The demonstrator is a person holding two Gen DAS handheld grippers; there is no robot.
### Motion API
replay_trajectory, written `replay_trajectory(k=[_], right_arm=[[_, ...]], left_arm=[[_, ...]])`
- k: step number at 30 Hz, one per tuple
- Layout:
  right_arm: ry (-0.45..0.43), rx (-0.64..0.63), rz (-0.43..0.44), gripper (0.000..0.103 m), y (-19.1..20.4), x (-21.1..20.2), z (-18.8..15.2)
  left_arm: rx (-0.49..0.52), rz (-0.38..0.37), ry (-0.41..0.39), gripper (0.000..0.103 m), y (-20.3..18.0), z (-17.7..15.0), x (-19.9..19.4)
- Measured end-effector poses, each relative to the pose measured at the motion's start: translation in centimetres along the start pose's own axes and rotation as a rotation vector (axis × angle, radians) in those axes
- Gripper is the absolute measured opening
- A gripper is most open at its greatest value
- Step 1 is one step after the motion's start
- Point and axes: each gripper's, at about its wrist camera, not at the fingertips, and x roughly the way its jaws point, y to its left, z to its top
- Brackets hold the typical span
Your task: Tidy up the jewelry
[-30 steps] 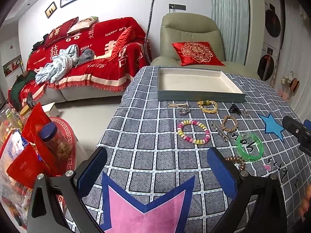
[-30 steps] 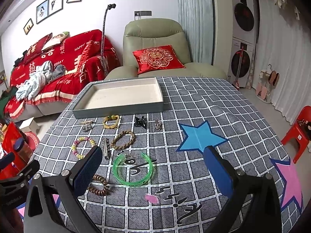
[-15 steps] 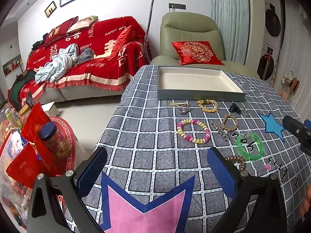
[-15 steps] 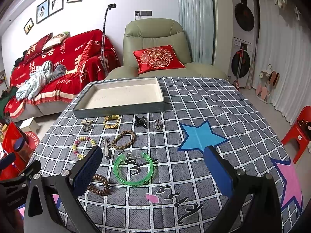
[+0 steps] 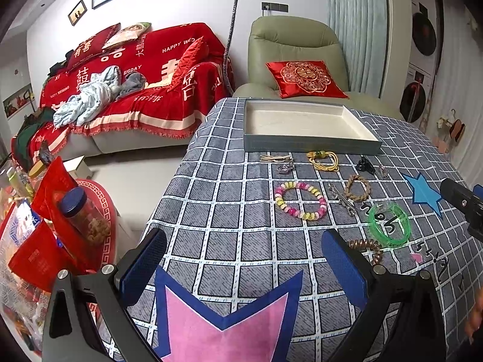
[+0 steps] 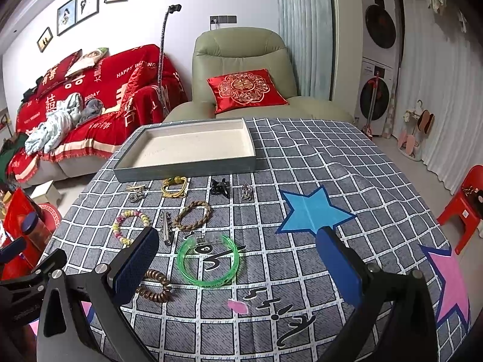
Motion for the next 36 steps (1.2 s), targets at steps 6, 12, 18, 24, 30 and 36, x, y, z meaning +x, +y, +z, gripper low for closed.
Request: replay_trajectory(k=[6, 12, 18, 24, 30, 36], right_arm=[[0.008, 0.004, -0.001, 0.103, -0.15, 0.29, -0.06], [0.012, 0.003, -0.001, 0.103, -0.11, 0.41, -0.11], [0.019, 0.002, -0.002, 0.103, -0.05, 0.66, -0.25], [0.020, 0.003, -0.002, 0.103, -0.01, 0.73, -0.28], [0.020, 0.003, -0.001, 0.103, -0.01, 0.74, -0.28], [0.023, 0.004, -0.001, 0.103, -0.01, 0.80, -0.31]], left_arm=[[0.002, -0.002, 0.007, 0.103, -0.19, -0.01, 0.20], [0.002, -0.004, 0.012, 0.103, -0.31, 0.01, 0.35], [0.001, -0.005, 0.016, 0.103, -0.33, 0.07, 0.41], [0.000, -0.004, 0.020, 0.103, -0.29, 0.13, 0.50], [0.001, -0.005, 0.021, 0.103, -0.26, 0.13, 0.49], [0.000, -0.007, 0.026, 0.103, -0.22, 0.07, 0.66]])
